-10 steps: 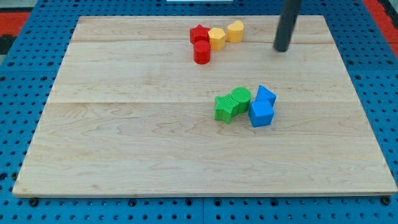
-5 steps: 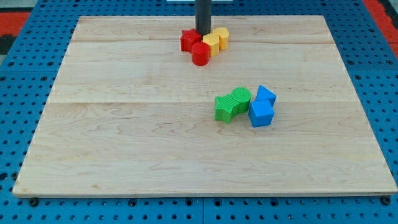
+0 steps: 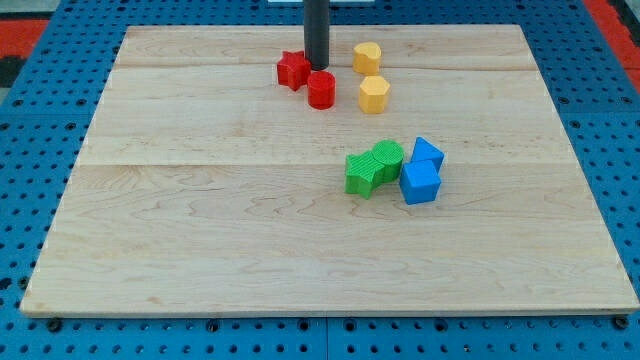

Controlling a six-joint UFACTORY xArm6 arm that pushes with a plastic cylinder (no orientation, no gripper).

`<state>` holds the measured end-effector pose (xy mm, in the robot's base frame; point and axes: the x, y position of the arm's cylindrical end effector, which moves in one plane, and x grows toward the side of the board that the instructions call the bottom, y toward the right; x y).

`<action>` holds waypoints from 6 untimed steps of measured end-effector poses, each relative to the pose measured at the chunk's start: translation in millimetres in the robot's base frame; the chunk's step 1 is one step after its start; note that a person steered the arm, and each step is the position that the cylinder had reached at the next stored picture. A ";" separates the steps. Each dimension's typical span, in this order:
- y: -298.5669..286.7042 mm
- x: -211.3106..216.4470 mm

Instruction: Move the red circle diagonal to the bottom left of the yellow hexagon

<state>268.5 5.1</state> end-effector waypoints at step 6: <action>-61.0 100.0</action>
